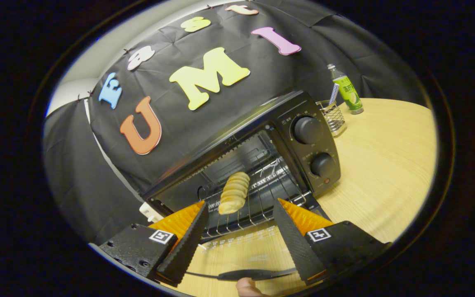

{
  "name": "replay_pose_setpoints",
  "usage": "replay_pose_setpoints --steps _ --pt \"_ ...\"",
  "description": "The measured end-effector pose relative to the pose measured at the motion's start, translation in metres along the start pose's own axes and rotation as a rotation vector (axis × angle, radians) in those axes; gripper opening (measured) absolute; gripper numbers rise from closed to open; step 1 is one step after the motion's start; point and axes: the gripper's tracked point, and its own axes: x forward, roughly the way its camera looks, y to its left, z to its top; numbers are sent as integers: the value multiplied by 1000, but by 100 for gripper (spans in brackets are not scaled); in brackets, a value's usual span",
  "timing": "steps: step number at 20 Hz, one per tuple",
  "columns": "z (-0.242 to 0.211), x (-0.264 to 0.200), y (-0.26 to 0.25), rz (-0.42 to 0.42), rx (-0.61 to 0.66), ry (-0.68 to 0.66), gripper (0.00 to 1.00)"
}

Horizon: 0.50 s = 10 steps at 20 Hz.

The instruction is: Open the toaster oven, put the food inside, and close the toaster oven door.

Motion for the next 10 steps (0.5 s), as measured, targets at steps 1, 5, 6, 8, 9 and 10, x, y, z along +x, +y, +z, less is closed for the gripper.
replay_pose_setpoints --steps 1,5,6,8,9,10 --pt "-6 -10 1 6 1 13 100" --pt "-37 -41 4 12 -36 98 100" --pt "-45 -49 6 13 -48 118 100" --pt "-62 -62 8 10 -78 152 100" --pt "-71 -66 10 11 -87 169 100" --pt "-81 -68 10 0 -105 201 100"
